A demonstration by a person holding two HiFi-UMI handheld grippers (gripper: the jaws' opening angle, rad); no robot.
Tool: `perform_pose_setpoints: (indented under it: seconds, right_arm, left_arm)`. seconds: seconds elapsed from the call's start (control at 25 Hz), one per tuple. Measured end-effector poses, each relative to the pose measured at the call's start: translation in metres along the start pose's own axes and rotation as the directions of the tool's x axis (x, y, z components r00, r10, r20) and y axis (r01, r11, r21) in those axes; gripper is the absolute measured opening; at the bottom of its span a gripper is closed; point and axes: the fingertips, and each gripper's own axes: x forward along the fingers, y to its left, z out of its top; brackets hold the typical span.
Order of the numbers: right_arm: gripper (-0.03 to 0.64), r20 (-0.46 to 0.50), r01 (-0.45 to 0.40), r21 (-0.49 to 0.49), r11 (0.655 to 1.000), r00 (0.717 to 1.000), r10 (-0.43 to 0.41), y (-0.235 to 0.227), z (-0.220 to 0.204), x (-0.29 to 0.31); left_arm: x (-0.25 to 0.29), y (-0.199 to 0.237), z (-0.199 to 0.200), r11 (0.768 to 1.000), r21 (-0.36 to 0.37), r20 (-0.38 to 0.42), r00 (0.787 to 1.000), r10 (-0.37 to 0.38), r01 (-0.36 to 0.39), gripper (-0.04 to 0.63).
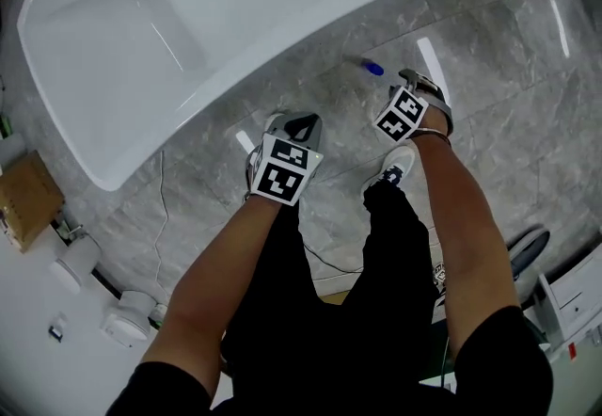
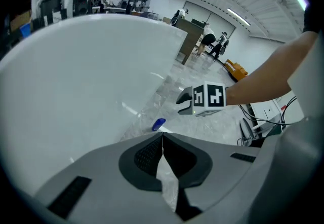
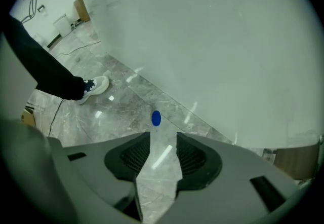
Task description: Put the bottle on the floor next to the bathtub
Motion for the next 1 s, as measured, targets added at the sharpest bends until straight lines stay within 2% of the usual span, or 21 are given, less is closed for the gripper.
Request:
perform_pose_setpoints:
  seconds: [0.16,0.32,0.4,0.48,0.6,0.76,0.88,1.0]
  right_arm:
    - [0.179,0.062,-0.028,0.108,0.994,0.998,0.021,-0.003,-0.01,-0.084]
    - [0.178,0.168,-0.11,0.226,0.968,0.983,0.073,0.008,-0.007,-0.172]
    - [0.178,0.23,-0.167,0.296,0.94,0.968,0.1,0.009,-0.005,-0.216]
    - [0.166,0.306,-0.232,0.379,0.896,0.945,0.115,0.005,-0.008,-0.26]
    - [0.112,0.43,-0.313,0.458,0.832,0.897,0.101,0.0,-0.012,-0.329]
    - [0.075,0.558,-0.374,0.458,0.806,0.827,0.066,-0.003,-0.022,-0.415]
    - [0.06,0.647,-0.434,0.461,0.774,0.761,0.042,-0.002,-0.026,-0.468]
    - [0.049,0.731,-0.49,0.449,0.747,0.682,0.008,-0.004,-0.029,-0.517]
  left_arm:
    - [-0.049,-0.019,0.04,1.0,-0.009,0.063,0.998,0.018,-0.018,0.017]
    - [-0.1,-0.046,0.067,0.994,-0.103,0.121,0.992,0.039,-0.027,0.017]
    - [-0.124,-0.057,0.076,0.988,-0.148,0.15,0.987,0.058,-0.036,0.017]
    - [-0.144,-0.071,0.083,0.987,-0.153,0.168,0.984,0.066,-0.04,0.017]
    - [-0.177,-0.098,0.09,0.995,-0.097,0.172,0.984,0.053,-0.037,0.017]
    - [-0.232,-0.135,0.101,0.999,-0.028,0.191,0.981,0.037,-0.033,0.017]
    - [-0.273,-0.161,0.109,0.998,-0.05,0.247,0.968,0.051,-0.039,0.017]
    - [-0.312,-0.186,0.122,0.993,-0.096,0.335,0.937,0.099,-0.07,0.017]
